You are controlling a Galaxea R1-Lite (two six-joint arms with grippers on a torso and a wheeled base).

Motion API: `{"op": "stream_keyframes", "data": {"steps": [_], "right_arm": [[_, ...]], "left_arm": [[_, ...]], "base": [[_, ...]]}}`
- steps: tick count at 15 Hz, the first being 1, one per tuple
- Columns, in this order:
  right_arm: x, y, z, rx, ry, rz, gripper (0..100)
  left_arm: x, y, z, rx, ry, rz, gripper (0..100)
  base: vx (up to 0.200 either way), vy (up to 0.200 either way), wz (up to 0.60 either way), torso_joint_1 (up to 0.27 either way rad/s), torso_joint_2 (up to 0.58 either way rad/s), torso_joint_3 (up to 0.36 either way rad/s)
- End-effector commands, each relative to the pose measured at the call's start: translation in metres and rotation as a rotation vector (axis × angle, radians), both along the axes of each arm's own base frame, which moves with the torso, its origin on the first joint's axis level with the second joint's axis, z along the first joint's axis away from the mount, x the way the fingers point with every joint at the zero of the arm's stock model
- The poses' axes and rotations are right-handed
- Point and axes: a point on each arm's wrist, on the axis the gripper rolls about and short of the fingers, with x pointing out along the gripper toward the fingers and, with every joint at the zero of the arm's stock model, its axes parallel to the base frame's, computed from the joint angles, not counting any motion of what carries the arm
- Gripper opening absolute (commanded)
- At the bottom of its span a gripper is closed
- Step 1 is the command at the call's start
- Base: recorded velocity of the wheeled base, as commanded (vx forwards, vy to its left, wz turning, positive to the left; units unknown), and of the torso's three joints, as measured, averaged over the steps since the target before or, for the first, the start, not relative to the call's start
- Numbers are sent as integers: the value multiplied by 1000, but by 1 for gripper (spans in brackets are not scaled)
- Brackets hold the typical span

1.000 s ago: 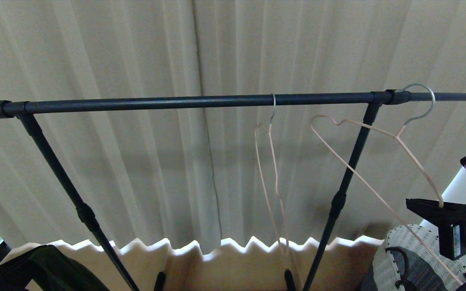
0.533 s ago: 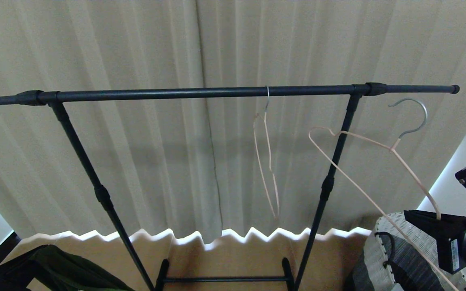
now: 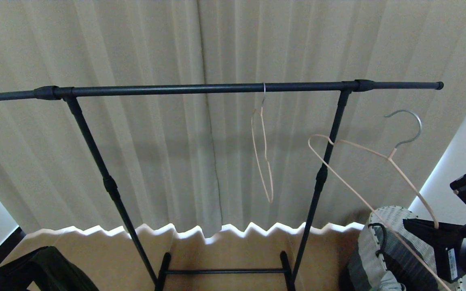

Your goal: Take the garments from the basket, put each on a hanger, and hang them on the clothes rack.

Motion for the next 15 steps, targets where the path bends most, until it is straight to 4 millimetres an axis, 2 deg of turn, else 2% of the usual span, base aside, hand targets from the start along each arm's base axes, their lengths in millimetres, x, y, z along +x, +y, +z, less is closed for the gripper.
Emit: {"op": "stream_keyframes", "data": {"steps": [1, 5, 7, 10, 13, 15], "right_arm": [[-2, -1, -5, -7, 15, 3, 0], [-18, -1, -3, 12, -25, 50, 0], [-26, 1, -3, 19, -43, 90, 0], [-27, 1, -6, 15, -31, 98, 0], [-28, 0, -7, 16, -31, 97, 0], [-28, 0, -8, 14, -25, 98, 0]], "left_arm": [[0, 0, -1, 0, 5, 2, 0], [-1, 0, -1, -2, 3, 5, 0], [-3, 1, -8, -6, 29, 9, 0], [-4, 1, -10, -5, 34, 9, 0], [-4, 1, -10, -3, 32, 8, 0], [-3, 1, -10, 3, 38, 5, 0]], "base": [[0, 0, 0, 0, 0, 0], [0, 0, 0, 0, 0, 0], [0, 0, 0, 0, 0, 0], [0, 0, 0, 0, 0, 0], [-200, 0, 0, 7, 5, 4], [0, 0, 0, 0, 0, 0]]}}
